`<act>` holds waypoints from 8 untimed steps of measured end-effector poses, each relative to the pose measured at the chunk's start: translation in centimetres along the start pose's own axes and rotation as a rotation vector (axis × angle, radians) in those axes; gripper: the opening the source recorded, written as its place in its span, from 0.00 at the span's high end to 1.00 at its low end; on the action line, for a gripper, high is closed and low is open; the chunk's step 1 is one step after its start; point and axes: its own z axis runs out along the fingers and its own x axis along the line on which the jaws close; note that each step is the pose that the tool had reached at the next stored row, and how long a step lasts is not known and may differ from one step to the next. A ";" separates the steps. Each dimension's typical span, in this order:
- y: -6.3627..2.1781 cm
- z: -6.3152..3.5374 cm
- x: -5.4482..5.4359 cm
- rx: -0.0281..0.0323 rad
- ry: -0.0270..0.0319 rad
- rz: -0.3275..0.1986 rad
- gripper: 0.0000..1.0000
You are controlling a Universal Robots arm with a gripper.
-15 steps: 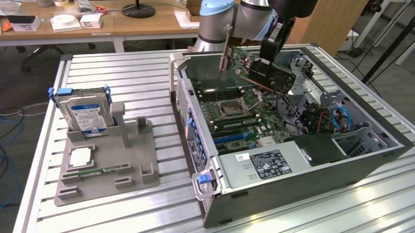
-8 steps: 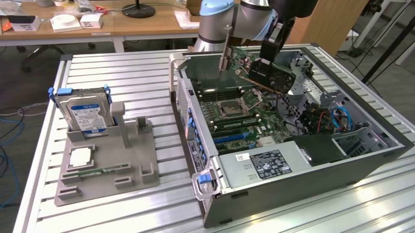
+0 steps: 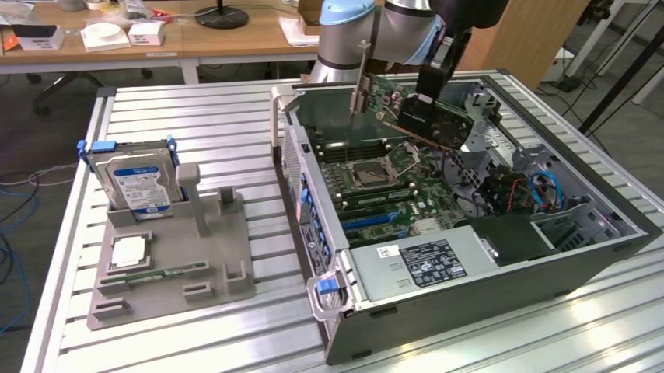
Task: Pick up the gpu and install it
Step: 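Insert the gpu into the slot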
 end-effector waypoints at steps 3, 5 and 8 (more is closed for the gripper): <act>0.00 0.00 0.0 -0.0002 0.0002 -0.006 0.74; 0.00 0.00 0.0 -0.0003 0.0004 -0.009 0.74; 0.00 0.00 0.0 -0.0003 0.0006 -0.014 0.74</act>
